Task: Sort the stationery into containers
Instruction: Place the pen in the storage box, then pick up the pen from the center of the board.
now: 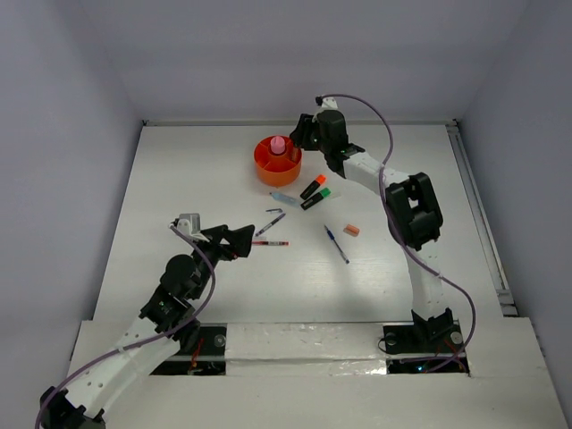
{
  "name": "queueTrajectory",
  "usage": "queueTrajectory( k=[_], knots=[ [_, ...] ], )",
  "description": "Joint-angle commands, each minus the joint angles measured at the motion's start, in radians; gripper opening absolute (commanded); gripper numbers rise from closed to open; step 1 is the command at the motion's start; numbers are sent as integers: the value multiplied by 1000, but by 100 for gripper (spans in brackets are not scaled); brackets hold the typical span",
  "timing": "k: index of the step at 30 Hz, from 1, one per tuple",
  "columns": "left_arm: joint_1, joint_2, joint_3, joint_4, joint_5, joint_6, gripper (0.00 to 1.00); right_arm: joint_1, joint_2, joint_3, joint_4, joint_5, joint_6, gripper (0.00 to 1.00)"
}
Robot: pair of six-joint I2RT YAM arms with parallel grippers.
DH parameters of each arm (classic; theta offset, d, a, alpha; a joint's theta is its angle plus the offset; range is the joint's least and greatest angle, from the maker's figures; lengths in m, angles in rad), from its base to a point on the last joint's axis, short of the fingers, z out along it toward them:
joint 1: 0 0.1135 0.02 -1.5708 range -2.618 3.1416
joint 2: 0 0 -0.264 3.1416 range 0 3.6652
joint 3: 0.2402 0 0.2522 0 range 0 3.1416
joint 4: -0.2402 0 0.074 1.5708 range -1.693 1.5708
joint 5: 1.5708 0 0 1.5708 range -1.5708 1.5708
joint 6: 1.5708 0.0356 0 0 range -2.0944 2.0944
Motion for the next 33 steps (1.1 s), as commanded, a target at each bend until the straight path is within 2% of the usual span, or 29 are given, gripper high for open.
queueTrajectory(
  k=[1, 2, 5, 8, 10, 11, 12, 13, 15, 20, 22, 25, 26, 28, 29, 32, 33],
  knots=[
    [2, -3, 16, -19, -94, -41, 99, -7, -86, -22, 45, -54, -4, 55],
    [2, -3, 19, -25, -100, -52, 99, -7, -98, -26, 41, -57, -4, 59],
    [2, -4, 45, -64, -121, -54, 99, -7, -165, -71, 33, -71, -8, 64],
    [2, -11, 82, -114, -147, -75, 99, -7, -270, -155, 33, -89, -16, 61],
    [2, -12, 103, -153, -167, -118, 99, -7, -333, -221, 51, -124, -7, 52],
    [2, -12, 110, -166, -178, -133, 99, 5, -395, -285, 56, -137, -4, 32],
    [2, -9, 128, -204, -208, -150, 99, 5, -422, -308, 45, -152, -11, 24],
    [2, -6, 139, -228, -227, -184, 99, 37, -443, -325, 27, -173, -18, 12],
    [2, 3, 178, -298, -291, -216, 99, 66, -489, -359, -33, -193, -48, 6],
    [2, 6, 272, -435, -382, -301, 99, 172, -542, -434, -97, -267, -76, 4],
    [2, -11, 306, -466, -390, -296, 99, 233, -542, -436, -133, -342, -76, 7],
    [2, -50, 352, -498, -387, -287, 99, 338, -514, -402, -189, -341, -111, 21],
    [2, -61, 366, -507, -390, -284, 99, 361, -479, -357, -223, -335, -125, 33],
    [2, -89, 413, -535, -399, -269, 99, 404, -435, -306, -287, -303, -157, 45],
    [2, -95, 430, -547, -403, -266, 99, 436, -408, -251, -309, -290, -166, 56],
    [2, -123, 495, -593, -422, -241, 99, 476, -307, -175, -378, -247, -188, 70],
    [2, -136, 507, -616, -437, -236, 99, 501, -251, -116, -422, -237, -202, 78]
  ],
)
